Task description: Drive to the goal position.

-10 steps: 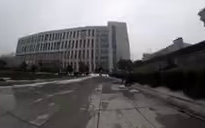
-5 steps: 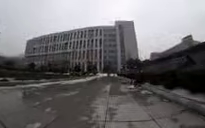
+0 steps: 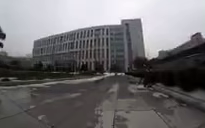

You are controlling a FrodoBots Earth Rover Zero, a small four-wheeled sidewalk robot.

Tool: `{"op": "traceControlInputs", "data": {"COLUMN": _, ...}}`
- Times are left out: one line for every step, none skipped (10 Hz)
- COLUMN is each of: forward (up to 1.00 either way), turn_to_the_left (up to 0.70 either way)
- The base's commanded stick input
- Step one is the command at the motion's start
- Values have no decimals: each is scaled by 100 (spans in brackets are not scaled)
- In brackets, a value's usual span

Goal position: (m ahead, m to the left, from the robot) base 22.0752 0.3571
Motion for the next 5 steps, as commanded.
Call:
{"op": "traceControlInputs", "data": {"forward": 100, "turn_to_the_left": 0}}
{"op": "traceControlInputs", "data": {"forward": 100, "turn_to_the_left": 0}}
{"op": "traceControlInputs", "data": {"forward": 100, "turn_to_the_left": 0}}
{"op": "traceControlInputs", "data": {"forward": 100, "turn_to_the_left": 0}}
{"op": "traceControlInputs", "data": {"forward": 100, "turn_to_the_left": 0}}
